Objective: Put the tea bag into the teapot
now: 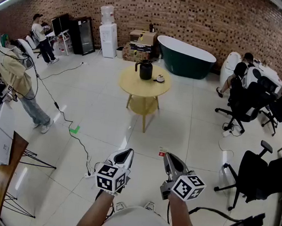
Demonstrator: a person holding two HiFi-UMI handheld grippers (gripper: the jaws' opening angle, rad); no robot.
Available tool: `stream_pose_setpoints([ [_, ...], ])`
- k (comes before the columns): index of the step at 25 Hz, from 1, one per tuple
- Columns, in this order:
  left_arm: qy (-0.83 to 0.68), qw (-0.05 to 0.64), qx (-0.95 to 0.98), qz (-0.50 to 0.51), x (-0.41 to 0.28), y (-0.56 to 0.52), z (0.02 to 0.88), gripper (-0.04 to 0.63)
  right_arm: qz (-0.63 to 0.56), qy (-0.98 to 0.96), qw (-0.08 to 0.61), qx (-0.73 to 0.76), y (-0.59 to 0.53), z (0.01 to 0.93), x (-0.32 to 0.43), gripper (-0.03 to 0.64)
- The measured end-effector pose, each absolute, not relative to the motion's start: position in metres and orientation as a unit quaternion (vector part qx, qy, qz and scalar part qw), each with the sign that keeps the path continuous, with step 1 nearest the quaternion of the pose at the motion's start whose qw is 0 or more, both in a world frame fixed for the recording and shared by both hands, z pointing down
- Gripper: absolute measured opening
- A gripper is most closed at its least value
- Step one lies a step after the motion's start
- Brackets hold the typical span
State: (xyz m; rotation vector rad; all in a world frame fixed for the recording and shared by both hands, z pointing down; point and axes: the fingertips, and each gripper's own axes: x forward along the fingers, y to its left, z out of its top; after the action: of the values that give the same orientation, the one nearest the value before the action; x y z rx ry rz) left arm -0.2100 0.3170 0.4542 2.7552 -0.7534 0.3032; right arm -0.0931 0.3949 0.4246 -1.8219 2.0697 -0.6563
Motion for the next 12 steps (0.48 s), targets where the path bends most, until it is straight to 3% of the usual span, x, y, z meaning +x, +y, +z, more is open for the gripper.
stream_pose_setpoints([
  [12,-0.282,0.141,0.943,0.111,-0.175,0.317,0.467,0.012,-0.242,0.729,0.15,-0.622,0.398,0.441,-0.05,0.002],
])
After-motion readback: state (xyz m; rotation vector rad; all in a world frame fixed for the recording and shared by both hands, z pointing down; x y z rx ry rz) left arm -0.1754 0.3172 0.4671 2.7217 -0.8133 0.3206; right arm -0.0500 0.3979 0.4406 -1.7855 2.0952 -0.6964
